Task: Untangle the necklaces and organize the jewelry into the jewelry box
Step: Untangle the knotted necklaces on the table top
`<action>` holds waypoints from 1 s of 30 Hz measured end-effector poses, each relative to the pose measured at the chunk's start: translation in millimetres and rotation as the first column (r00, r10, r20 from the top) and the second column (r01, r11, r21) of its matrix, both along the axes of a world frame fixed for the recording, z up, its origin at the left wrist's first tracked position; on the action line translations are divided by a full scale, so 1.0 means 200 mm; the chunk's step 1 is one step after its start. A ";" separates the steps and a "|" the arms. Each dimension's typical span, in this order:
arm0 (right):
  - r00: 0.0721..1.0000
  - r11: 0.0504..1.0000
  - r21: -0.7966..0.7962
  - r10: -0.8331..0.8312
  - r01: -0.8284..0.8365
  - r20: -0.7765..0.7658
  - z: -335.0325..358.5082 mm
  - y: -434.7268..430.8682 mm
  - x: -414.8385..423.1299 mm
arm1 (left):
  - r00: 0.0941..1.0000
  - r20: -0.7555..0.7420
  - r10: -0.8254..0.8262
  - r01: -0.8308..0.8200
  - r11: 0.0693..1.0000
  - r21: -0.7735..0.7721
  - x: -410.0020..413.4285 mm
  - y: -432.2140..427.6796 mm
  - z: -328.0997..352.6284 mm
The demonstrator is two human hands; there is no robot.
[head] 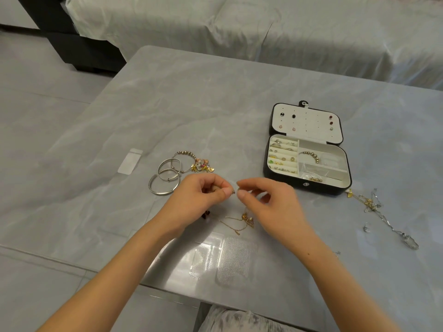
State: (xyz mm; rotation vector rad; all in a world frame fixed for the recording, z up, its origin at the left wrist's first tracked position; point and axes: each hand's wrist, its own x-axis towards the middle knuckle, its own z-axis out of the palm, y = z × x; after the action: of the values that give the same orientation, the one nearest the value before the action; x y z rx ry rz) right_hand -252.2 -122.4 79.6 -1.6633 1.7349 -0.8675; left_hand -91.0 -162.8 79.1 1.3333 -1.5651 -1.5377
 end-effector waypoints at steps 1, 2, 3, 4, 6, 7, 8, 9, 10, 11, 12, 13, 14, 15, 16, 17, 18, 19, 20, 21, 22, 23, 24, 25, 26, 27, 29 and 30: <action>1.000 0.998 -0.047 0.031 -0.031 0.002 0.00 -0.01 0.01 | 1.000 -0.016 0.001 -0.001 1.000 0.013 0.00 -0.01 0.01; 0.998 0.993 -0.106 0.056 -0.060 -0.035 0.00 -0.01 0.03 | 0.999 -0.034 -0.003 0.004 1.000 0.029 0.01 -0.02 0.02; 0.994 0.982 -0.169 0.067 -0.082 -0.090 0.00 -0.02 0.04 | 0.999 -0.042 -0.008 0.010 0.999 0.043 0.01 -0.02 0.04; 0.985 0.969 -0.224 0.067 -0.102 -0.160 0.00 -0.03 0.05 | 0.999 -0.039 -0.012 0.013 0.999 0.051 0.02 -0.03 0.05; 0.948 0.940 -0.299 0.066 -0.164 -0.311 0.01 -0.05 0.06 | 1.000 -0.022 -0.015 0.017 0.998 0.061 0.04 -0.05 0.07; 0.923 0.920 -0.334 0.070 -0.207 -0.377 0.02 -0.06 0.07 | 1.000 -0.016 -0.018 0.019 0.998 0.065 0.05 -0.05 0.08; 0.905 0.903 -0.353 0.082 -0.244 -0.418 0.03 -0.08 0.07 | 1.000 -0.013 -0.023 0.024 0.997 0.067 0.06 -0.06 0.09; 0.905 0.899 -0.355 0.094 -0.256 -0.416 0.05 -0.09 0.08 | 0.999 -0.016 -0.032 0.033 0.997 0.065 0.08 -0.06 0.10; 0.923 0.908 -0.345 0.102 -0.239 -0.372 0.09 -0.10 0.08 | 0.999 -0.028 -0.043 0.044 0.997 0.059 0.09 -0.06 0.10; 0.956 0.929 -0.316 0.106 -0.194 -0.275 0.12 -0.11 0.07 | 0.998 -0.048 -0.051 0.054 0.997 0.052 0.11 -0.06 0.10; 0.987 0.954 -0.269 0.102 -0.132 -0.126 0.16 -0.12 0.07 | 0.996 -0.071 -0.053 0.056 0.997 0.044 0.13 -0.06 0.10; 0.995 0.978 -0.198 0.077 -0.063 0.064 0.21 -0.14 0.07 | 0.995 -0.086 -0.047 0.051 0.998 0.039 0.16 -0.05 0.10; 0.966 0.994 -0.110 0.031 -0.002 0.257 0.25 -0.16 0.06 | 0.996 -0.088 -0.034 0.037 0.999 0.035 0.18 -0.04 0.09; 0.909 0.999 -0.018 -0.036 0.048 0.416 0.27 -0.19 0.05 | 0.997 -0.077 -0.015 0.017 0.999 0.030 0.21 -0.03 0.07; 0.850 0.994 0.068 -0.107 0.084 0.516 0.28 -0.23 0.04 | 0.998 -0.055 0.009 -0.008 1.000 0.025 0.24 -0.02 0.06; 0.815 0.984 0.134 -0.170 0.114 0.553 0.28 -0.26 0.02 | 0.999 -0.027 0.035 -0.034 0.999 0.020 0.26 -0.02 0.05; 0.825 0.975 0.176 -0.208 0.133 0.526 0.27 -0.28 0.01 | 0.998 0.004 0.057 -0.057 0.998 0.014 0.28 -0.01 0.03; 0.864 0.969 0.198 -0.225 0.149 0.451 0.24 -0.30 0.00 | 0.997 0.041 0.071 -0.071 0.997 0.004 0.30 -0.01 0.02; 0.915 0.968 0.180 -0.228 0.176 0.334 0.21 -0.32 0.00 | 0.993 0.088 0.075 -0.074 0.997 -0.016 0.31 -0.01 0.02; 0.954 0.970 0.126 -0.228 0.206 0.194 0.18 -0.34 0.00 | 0.986 0.150 0.077 -0.070 0.996 -0.049 0.32 0.00 0.01; 0.971 0.972 0.043 -0.234 0.232 0.046 0.15 -0.35 0.00 | 0.973 0.216 0.083 -0.066 0.994 -0.089 0.32 0.00 0.01; 0.962 0.968 -0.040 -0.252 0.249 -0.109 0.12 -0.36 0.00 | 0.957 0.274 0.096 -0.064 0.990 -0.125 0.33 -0.01 0.00; 0.928 0.964 -0.101 -0.264 0.246 -0.263 0.11 -0.38 0.00 | 0.942 0.317 0.111 -0.065 0.986 -0.151 0.34 -0.01 -0.01; 0.876 0.967 -0.132 -0.255 0.219 -0.411 0.10 -0.40 0.00 | 0.929 0.350 0.122 -0.067 0.984 -0.167 0.35 -0.01 -0.02; 0.812 0.971 -0.139 -0.237 0.192 -0.533 0.10 -0.41 0.00 | 0.915 0.383 0.130 -0.064 0.981 -0.181 0.35 -0.02 -0.02; 0.758 0.977 -0.148 -0.214 0.155 -0.616 0.09 -0.43 0.01 | 0.896 0.424 0.132 -0.052 0.979 -0.196 0.36 -0.02 -0.03; 0.719 0.984 -0.175 -0.099 -0.032 -0.688 0.06 -0.45 0.04 | 0.843 0.527 0.113 0.005 0.976 -0.218 0.37 -0.02 -0.04; 0.686 0.979 -0.156 -0.024 -0.131 -0.727 0.06 -0.44 0.03 | 0.810 0.577 0.101 0.037 0.974 -0.222 0.37 -0.02 -0.05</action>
State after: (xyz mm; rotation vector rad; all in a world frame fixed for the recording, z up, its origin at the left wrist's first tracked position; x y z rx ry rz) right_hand -246.1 -209.4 91.0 -2.4087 2.1256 -0.3416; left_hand -16.0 -166.2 70.1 1.7934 -1.9938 -0.9163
